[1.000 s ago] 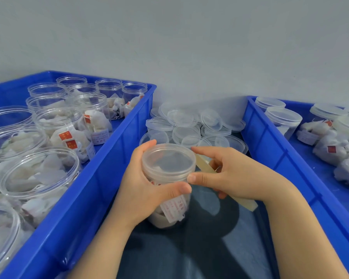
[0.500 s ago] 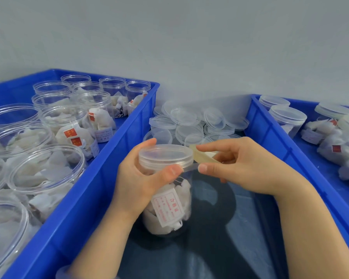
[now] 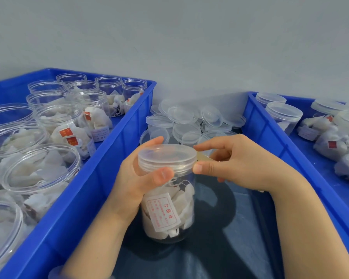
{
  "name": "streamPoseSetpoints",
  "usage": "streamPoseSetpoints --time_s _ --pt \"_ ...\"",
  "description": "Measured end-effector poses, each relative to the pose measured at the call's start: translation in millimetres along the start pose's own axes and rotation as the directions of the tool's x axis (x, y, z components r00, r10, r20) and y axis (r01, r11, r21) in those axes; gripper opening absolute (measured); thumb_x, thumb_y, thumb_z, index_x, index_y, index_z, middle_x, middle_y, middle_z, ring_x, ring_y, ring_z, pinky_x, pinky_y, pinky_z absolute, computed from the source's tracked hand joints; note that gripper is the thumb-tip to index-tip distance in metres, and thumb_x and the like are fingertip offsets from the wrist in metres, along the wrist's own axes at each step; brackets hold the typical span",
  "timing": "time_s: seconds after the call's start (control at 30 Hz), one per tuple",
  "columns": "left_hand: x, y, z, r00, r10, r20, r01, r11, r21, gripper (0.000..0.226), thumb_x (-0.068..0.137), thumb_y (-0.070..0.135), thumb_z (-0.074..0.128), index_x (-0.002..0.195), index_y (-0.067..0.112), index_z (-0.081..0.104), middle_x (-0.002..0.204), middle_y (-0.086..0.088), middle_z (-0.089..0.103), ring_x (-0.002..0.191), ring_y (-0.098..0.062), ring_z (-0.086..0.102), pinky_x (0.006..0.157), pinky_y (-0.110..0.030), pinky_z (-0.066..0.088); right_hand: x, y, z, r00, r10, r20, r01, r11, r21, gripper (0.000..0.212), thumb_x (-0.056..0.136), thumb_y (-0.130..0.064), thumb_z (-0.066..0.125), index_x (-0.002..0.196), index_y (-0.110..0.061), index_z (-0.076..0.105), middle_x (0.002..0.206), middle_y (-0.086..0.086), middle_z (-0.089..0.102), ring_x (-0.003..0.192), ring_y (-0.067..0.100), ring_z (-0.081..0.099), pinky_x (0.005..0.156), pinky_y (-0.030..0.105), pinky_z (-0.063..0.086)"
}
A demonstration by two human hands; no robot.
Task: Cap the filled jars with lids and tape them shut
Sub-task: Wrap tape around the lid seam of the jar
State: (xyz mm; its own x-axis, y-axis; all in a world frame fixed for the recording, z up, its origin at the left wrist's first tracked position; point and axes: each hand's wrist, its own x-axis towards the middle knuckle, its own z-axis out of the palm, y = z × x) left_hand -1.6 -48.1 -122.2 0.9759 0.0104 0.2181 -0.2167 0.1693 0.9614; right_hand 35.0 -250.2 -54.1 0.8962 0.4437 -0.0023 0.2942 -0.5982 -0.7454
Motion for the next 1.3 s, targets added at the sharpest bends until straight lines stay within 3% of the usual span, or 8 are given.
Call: streamPoseSetpoints --time_s 0.2,0.33,0.5,0.63,0.73,0.9,1.1,1.3 --pt "-0.3 -3.8 6.8 0.999 0.001 -0.043 -0.001 1.0 0.0 0.116 0.02 0.074 0.082 0.117 0.018 0.054 0.1 0.009 0.072 0.094 -0.01 0.069 0.069 -0.019 0.053 2.8 2.7 2.2 0.995 0.036 0.095 -0.036 0.999 0.004 0.094 0.045 -0.079 0.058 0.132 -0.048 0.045 0.063 -0.01 0.061 0.053 0.0 0.06 0.057 0.015 0.046" --pt "-1.6 -0.9 5.8 0.995 0.072 -0.069 -0.061 0.988 0.139 0.105 0.032 0.053 0.086 0.126 0.021 0.053 0.105 0.021 0.069 0.099 0.0 0.065 0.073 -0.013 0.051 0.5 3.3 0.0 0.996 0.058 0.069 -0.051 0.994 -0.098 0.104 0.037 -0.082 0.057 0.134 -0.048 0.045 0.076 -0.009 0.061 0.059 -0.007 0.055 0.062 0.01 0.042" --pt "-5.0 1.0 12.4 0.988 0.137 -0.073 -0.1 0.923 0.372 0.107 0.026 0.059 0.085 0.121 0.051 0.037 0.108 0.048 0.05 0.106 0.022 0.048 0.079 0.004 0.037 -0.2 -2.3 7.4 0.994 0.075 0.085 -0.06 0.984 -0.165 0.094 0.048 -0.074 0.07 0.135 -0.049 0.044 0.092 -0.033 0.047 0.08 -0.019 0.044 0.068 0.007 0.035" --pt "-3.5 1.7 9.3 0.984 0.157 -0.083 -0.103 0.888 0.449 0.1 0.025 0.062 0.081 0.116 0.054 0.041 0.111 0.043 0.051 0.105 0.015 0.054 0.082 -0.003 0.042 2.2 0.0 7.3 0.992 0.073 0.098 -0.068 0.996 -0.053 0.094 0.047 -0.067 0.074 0.134 -0.046 0.044 0.085 -0.017 0.055 0.058 -0.008 0.055 0.062 0.016 0.045" --pt "-2.2 3.4 4.0 0.983 0.146 -0.107 -0.093 0.916 0.391 0.092 0.031 0.058 0.08 0.115 0.049 0.045 0.108 0.026 0.062 0.099 0.009 0.06 0.077 -0.007 0.047 1.4 1.2 4.0 0.989 0.051 0.138 -0.041 0.996 -0.075 0.104 0.037 -0.073 0.07 0.135 -0.052 0.041 0.093 -0.018 0.056 0.072 -0.01 0.057 0.074 0.016 0.043" --pt "-2.2 6.2 -0.9 0.992 0.111 -0.066 -0.09 0.962 0.256 0.09 0.038 0.048 0.079 0.122 0.036 0.049 0.098 0.016 0.07 0.089 -0.001 0.067 0.066 -0.014 0.051 -3.6 2.0 -5.4 0.996 0.027 0.086 -0.024 0.999 -0.035 0.081 0.029 -0.082 0.065 0.108 -0.068 0.053 0.089 -0.013 0.064 0.07 -0.013 0.059 0.072 0.019 0.044" --pt "-3.0 7.6 0.1 0.998 0.063 -0.001 -0.061 0.981 0.183 0.098 0.033 0.052 0.085 0.123 0.032 0.051 0.1 0.007 0.071 0.09 -0.014 0.07 0.065 -0.023 0.055 -3.6 0.8 -6.1 0.996 0.01 0.093 -0.015 0.999 0.051 0.061 0.033 -0.075 0.068 0.091 -0.058 0.067 0.074 -0.005 0.07 0.056 0.006 0.06 0.057 0.022 0.051" --pt "-6.1 7.1 3.3 0.997 0.015 0.075 -0.025 0.99 0.142 0.111 0.028 0.068 0.085 0.124 0.025 0.049 0.101 0.003 0.072 0.093 -0.014 0.07 0.069 -0.02 0.053 -4.5 3.3 -5.6 0.99 0.057 0.132 -0.063 0.997 0.041 0.083 0.029 -0.073 0.071 0.109 -0.052 0.062 0.085 -0.006 0.069 0.056 0.007 0.063 0.053 0.014 0.046"
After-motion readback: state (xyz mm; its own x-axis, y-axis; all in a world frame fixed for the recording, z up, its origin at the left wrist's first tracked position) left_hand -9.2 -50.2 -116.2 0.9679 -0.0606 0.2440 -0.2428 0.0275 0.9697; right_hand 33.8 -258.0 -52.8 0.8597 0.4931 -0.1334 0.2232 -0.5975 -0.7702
